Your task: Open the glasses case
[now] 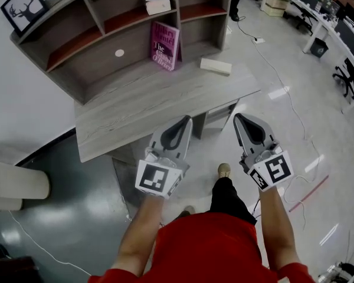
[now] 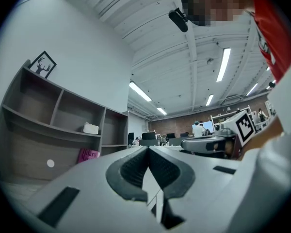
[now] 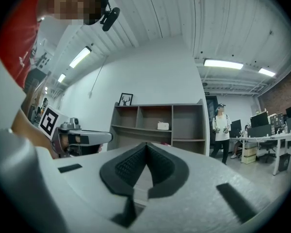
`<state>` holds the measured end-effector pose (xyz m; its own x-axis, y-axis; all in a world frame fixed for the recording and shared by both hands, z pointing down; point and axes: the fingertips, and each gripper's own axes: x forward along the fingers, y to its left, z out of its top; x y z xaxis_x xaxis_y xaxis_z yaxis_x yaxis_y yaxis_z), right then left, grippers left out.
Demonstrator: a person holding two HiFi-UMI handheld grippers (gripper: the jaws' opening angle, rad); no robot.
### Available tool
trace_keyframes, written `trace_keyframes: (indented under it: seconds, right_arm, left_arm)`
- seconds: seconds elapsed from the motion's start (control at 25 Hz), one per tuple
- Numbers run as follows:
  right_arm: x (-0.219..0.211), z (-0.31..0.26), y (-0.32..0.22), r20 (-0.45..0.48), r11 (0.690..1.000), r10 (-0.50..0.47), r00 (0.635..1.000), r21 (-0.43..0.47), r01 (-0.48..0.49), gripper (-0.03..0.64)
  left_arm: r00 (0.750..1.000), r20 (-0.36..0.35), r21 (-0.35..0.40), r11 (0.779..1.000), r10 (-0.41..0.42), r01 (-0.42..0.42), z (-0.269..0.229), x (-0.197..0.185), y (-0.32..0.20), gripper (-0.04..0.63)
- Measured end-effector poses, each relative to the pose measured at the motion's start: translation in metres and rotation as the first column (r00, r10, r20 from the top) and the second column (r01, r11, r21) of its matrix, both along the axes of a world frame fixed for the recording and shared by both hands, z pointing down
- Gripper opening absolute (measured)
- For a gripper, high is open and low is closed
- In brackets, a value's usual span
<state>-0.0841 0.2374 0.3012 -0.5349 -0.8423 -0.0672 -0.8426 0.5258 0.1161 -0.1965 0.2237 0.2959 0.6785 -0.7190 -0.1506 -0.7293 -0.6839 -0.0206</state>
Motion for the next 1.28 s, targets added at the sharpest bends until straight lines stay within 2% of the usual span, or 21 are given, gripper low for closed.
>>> trace_keyframes:
  seconds: [0.4,0.72,0.96,1.28]
  right_arm:
    - [0.071,0.015,-0.123,-0.027,0.997,-0.077,0.997,-0.002,0.077,0.005]
    - [0.125,0.033,-0.215,-0.027,0.985,-0.171,0.985,-0.037,0.17,0.005]
    - [0.146,0.048,-0.263,-0.033,0.975,-0.215,0.976,-0.071,0.212,0.005]
    - [0.145,0.074,-0.311,-0.049,0.969,-0.221,0.974,-0.126,0.214,0.005]
  left_arm:
    - [0.995,0.064,-0.034,0.996,-0.077,0.079,0.021,0.074,-0.12,0.009]
    - [0.977,0.131,-0.082,0.98,-0.169,0.18,0.058,0.126,-0.211,0.009]
    - [0.965,0.176,-0.125,0.968,-0.195,0.219,0.081,0.146,-0.253,0.009]
    - [0.957,0.215,-0.163,0.959,-0.193,0.231,0.11,0.146,-0.3,0.009]
